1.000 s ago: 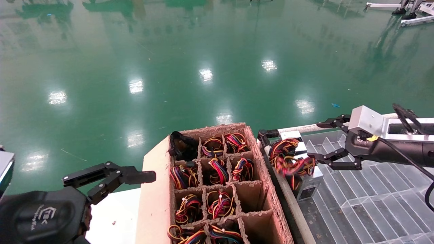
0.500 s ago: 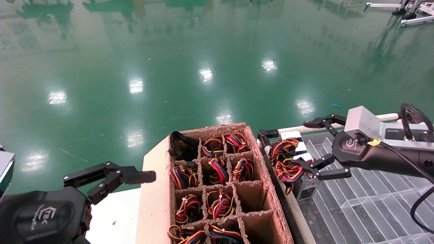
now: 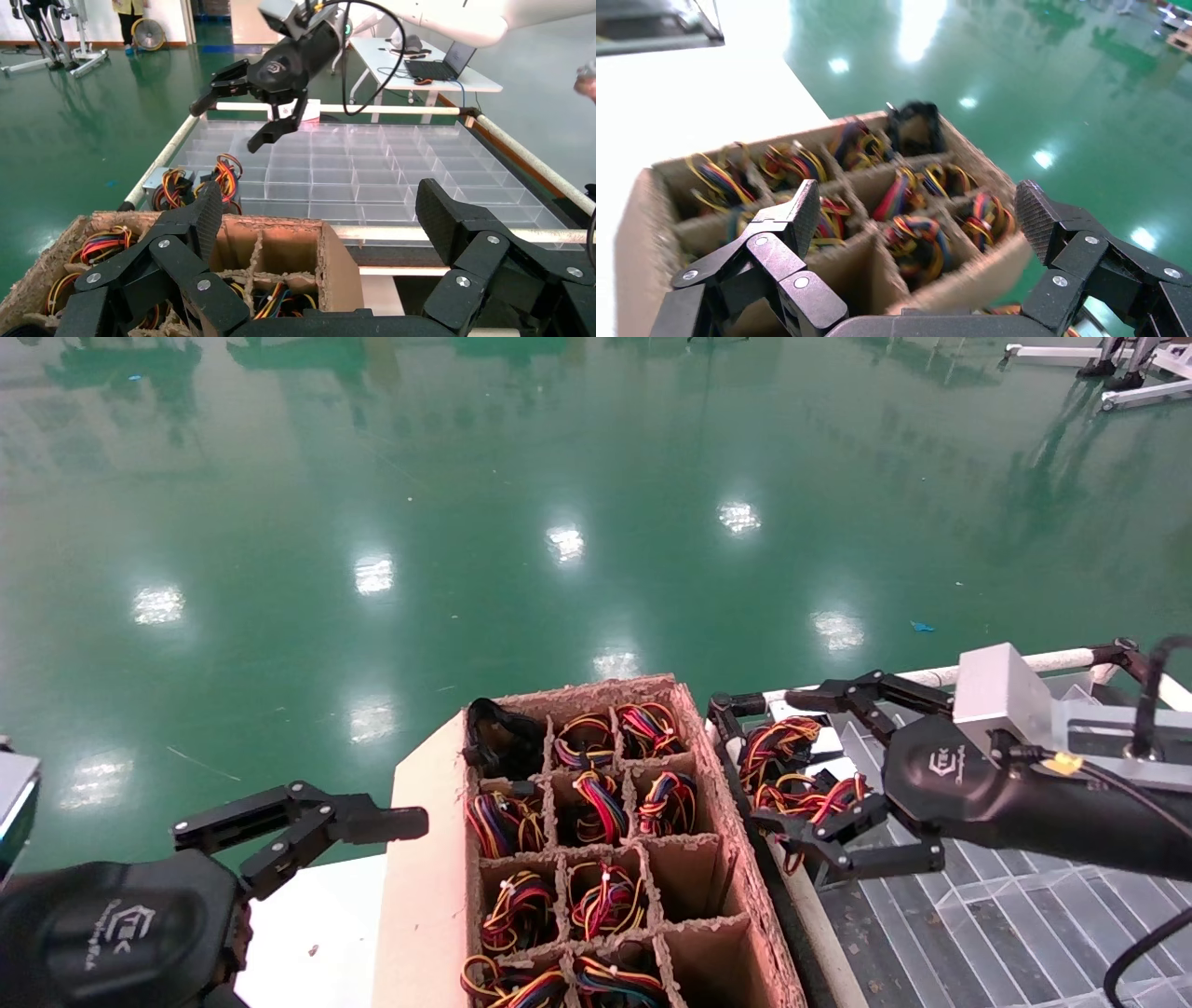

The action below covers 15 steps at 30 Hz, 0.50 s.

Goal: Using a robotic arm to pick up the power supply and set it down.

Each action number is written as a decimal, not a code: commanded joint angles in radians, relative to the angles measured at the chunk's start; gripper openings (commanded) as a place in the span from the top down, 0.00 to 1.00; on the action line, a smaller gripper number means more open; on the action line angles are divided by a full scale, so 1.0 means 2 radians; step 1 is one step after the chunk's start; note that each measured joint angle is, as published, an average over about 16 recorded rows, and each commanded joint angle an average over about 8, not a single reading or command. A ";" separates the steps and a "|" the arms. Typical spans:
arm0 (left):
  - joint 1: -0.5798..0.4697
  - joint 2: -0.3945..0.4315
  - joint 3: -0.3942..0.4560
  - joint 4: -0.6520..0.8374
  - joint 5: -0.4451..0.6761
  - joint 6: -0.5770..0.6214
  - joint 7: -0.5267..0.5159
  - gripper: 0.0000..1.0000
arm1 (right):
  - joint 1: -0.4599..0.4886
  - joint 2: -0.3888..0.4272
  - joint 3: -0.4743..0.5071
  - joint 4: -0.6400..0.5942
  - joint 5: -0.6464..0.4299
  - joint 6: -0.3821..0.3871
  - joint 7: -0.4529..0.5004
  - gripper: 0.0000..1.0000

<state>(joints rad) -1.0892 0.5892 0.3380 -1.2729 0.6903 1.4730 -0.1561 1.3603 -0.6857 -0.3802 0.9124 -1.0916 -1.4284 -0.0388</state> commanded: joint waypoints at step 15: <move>0.000 0.000 0.000 0.000 0.000 0.000 0.000 0.00 | -0.079 0.020 0.028 0.102 0.099 -0.018 0.062 0.00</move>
<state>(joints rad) -1.0893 0.5891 0.3383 -1.2729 0.6901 1.4728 -0.1559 1.2031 -0.6447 -0.3249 1.1170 -0.8930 -1.4654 0.0858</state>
